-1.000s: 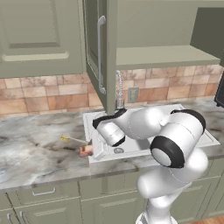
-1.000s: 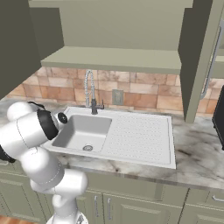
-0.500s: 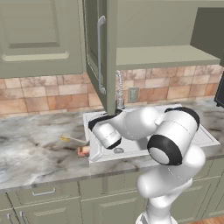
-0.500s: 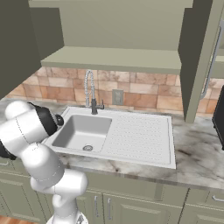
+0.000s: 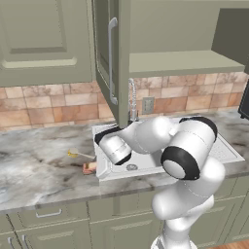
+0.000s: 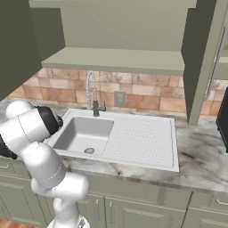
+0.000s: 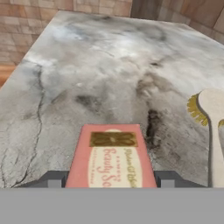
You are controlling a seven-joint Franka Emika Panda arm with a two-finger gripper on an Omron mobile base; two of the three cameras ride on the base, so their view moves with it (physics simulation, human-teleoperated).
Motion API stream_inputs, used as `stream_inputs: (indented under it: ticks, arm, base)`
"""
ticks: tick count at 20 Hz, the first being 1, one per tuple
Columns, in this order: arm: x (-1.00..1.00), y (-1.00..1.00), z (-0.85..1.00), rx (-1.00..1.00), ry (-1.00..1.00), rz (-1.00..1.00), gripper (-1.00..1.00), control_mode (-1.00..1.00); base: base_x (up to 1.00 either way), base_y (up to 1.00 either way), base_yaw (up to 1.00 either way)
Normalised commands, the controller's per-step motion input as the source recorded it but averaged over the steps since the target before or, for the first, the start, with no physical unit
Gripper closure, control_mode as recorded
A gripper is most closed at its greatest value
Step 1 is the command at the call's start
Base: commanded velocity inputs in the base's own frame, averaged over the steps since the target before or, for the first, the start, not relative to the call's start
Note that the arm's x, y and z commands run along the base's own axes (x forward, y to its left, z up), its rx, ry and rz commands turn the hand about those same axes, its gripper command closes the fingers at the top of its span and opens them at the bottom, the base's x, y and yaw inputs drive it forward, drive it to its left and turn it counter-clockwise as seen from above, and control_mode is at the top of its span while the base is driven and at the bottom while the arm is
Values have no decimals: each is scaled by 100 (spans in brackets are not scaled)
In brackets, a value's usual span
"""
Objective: Locate and retrieve the dish brush and bar soap from the cabinet. Place them next to the sink.
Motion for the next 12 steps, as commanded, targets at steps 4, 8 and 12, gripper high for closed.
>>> stream_inputs:
  ticks: [4, 8, 12]
  arm:
    - [4, 16, 0, 0, 0, 0, -100, -100]
    - [1, 10, 0, 0, 0, 0, -100, -100]
    - [1, 7, 0, 0, 0, 0, -100, -100]
  base:
    - [0, 0, 0]
    - [0, 0, 0]
    - [0, 0, 0]
